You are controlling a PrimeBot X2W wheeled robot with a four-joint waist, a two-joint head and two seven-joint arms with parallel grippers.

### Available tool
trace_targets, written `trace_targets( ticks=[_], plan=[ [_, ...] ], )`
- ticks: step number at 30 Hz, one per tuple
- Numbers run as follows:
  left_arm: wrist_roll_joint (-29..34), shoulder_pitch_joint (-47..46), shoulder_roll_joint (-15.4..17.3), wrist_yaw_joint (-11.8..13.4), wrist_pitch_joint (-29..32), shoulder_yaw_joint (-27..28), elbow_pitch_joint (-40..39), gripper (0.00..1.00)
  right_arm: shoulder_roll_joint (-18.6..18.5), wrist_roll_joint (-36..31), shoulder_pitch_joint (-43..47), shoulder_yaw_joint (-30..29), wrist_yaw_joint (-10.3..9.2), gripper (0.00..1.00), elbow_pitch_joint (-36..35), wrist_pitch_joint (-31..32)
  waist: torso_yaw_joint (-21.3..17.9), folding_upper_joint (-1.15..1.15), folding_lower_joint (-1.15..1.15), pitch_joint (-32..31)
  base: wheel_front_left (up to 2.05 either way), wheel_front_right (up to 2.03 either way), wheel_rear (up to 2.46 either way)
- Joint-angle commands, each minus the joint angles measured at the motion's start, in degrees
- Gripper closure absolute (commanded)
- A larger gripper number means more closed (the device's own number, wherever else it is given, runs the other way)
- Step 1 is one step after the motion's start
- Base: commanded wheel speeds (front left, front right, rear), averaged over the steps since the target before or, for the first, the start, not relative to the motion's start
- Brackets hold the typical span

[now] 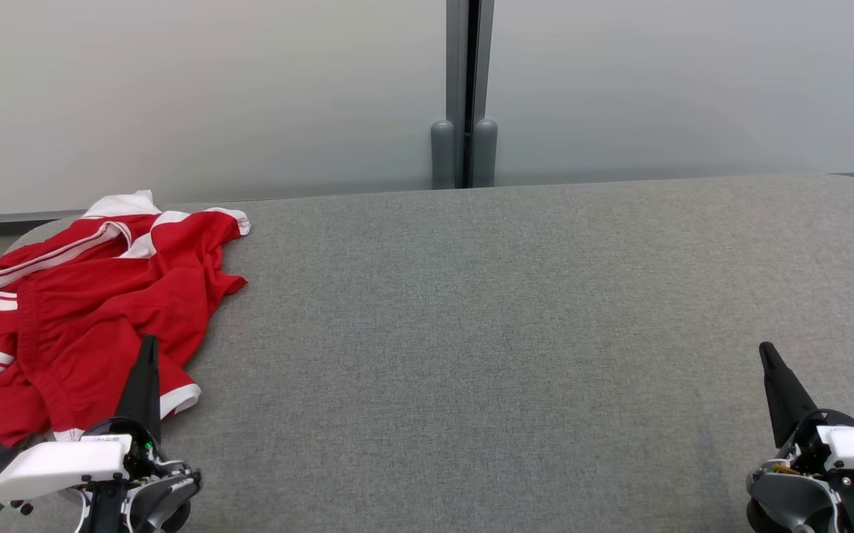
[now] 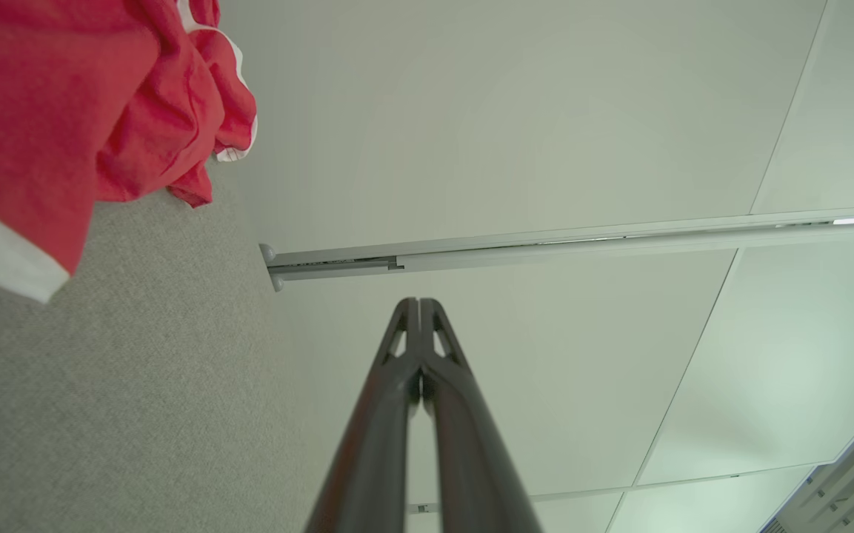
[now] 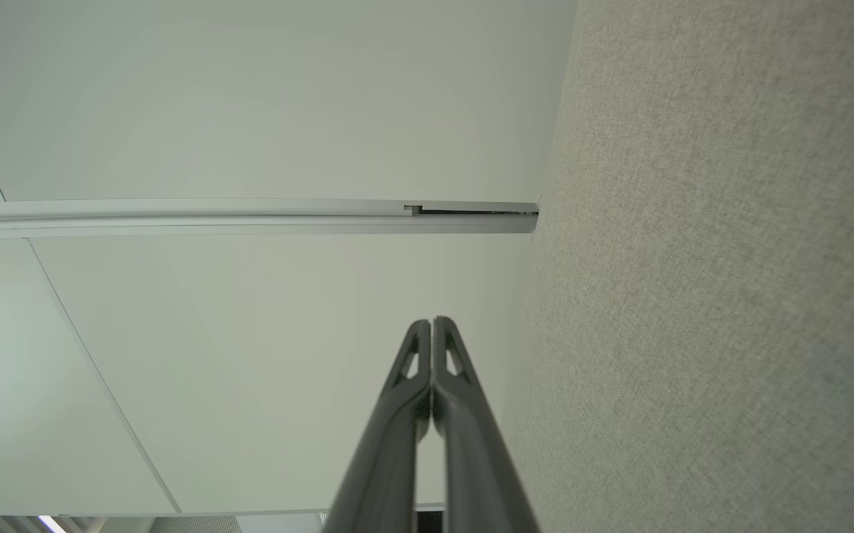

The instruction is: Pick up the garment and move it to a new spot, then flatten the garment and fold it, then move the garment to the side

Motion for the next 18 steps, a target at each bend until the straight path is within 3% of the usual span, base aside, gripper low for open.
trace_targets(
  ticks=[1, 18],
  plan=[
    [0.01, -0.71, 0.32, -0.24, 0.13, 0.24, -0.17, 1.00, -0.50, 0.09, -0.29, -0.05, 0.03, 1.00, 0.11, 0.13, 0.00, 0.00, 0.00, 0.00, 0.00, 0.00, 0.00],
    [0.01, -0.71, 0.32, -0.24, 0.13, 0.24, -0.17, 1.00, -0.50, 0.09, -0.29, -0.05, 0.03, 1.00, 0.11, 0.13, 0.00, 0.00, 0.00, 0.00, 0.00, 0.00, 0.00]
  ],
)
